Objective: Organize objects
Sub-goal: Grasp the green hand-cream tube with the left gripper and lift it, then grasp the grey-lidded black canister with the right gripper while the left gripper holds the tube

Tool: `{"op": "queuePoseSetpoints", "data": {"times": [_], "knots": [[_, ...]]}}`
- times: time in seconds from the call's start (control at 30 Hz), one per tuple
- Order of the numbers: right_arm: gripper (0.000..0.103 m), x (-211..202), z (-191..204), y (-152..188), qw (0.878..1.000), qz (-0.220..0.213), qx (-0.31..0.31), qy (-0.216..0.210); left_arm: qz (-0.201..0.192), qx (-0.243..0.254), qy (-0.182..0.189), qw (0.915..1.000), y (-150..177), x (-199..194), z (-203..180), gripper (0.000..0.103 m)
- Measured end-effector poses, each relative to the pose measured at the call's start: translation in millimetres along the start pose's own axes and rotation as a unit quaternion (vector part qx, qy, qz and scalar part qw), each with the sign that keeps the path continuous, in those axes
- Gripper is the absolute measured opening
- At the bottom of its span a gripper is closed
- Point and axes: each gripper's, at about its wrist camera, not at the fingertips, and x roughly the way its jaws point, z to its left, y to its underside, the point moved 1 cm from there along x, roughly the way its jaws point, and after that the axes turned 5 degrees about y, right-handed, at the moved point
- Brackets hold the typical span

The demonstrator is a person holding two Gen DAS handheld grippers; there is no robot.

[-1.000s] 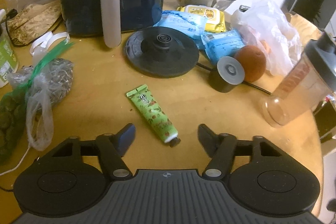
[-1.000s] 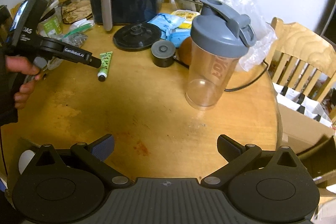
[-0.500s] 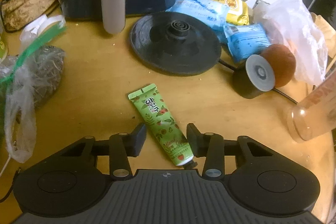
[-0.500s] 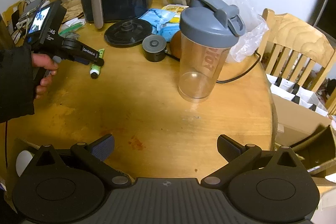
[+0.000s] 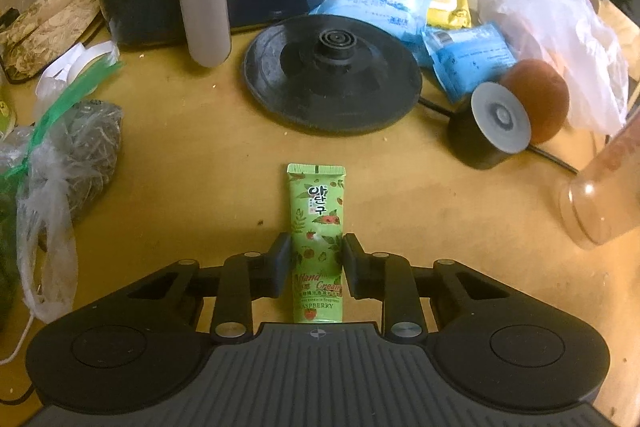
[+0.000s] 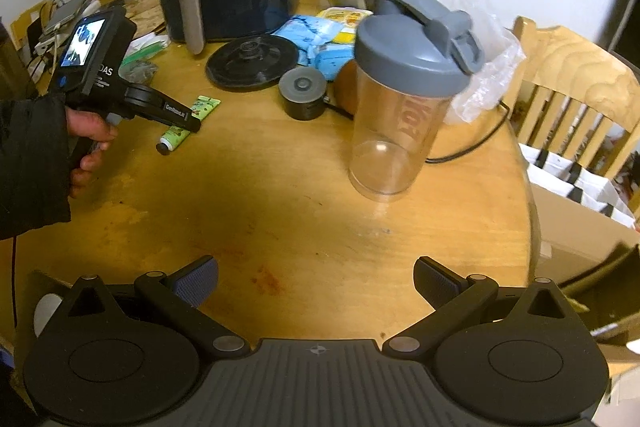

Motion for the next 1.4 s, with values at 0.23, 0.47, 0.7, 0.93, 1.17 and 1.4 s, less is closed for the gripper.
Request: {"op": "queuePoseSetpoints", "data": {"times": [0.23,0.47,0.7,0.93,1.17,1.4], "knots": [[0.103,5,13,-13,0.999,-0.008,-0.033,-0.025,0.017,-0.02,0.008,0.9996,13,-11,11,0.027],[0.103,13,29,-24,0.996,-0.013,-0.074,-0.05,0.008,-0.034,0.015,0.9993,25,-42,16,0.027],[0.103,21,45,-35,0.991,-0.034,-0.109,-0.07,-0.015,-0.035,0.038,0.9986,35,-82,8,0.027],[0.103,33,57,-49,0.987,-0.064,-0.123,-0.082,-0.029,-0.032,0.065,0.9969,50,-117,-6,0.027],[0.102,45,65,-67,0.983,-0.095,-0.133,-0.08,-0.041,-0.03,0.07,0.9962,59,-141,-15,0.027],[0.096,58,74,-78,0.981,-0.116,-0.138,-0.075,-0.05,-0.036,0.066,0.9959,64,-159,-17,0.027]]}}
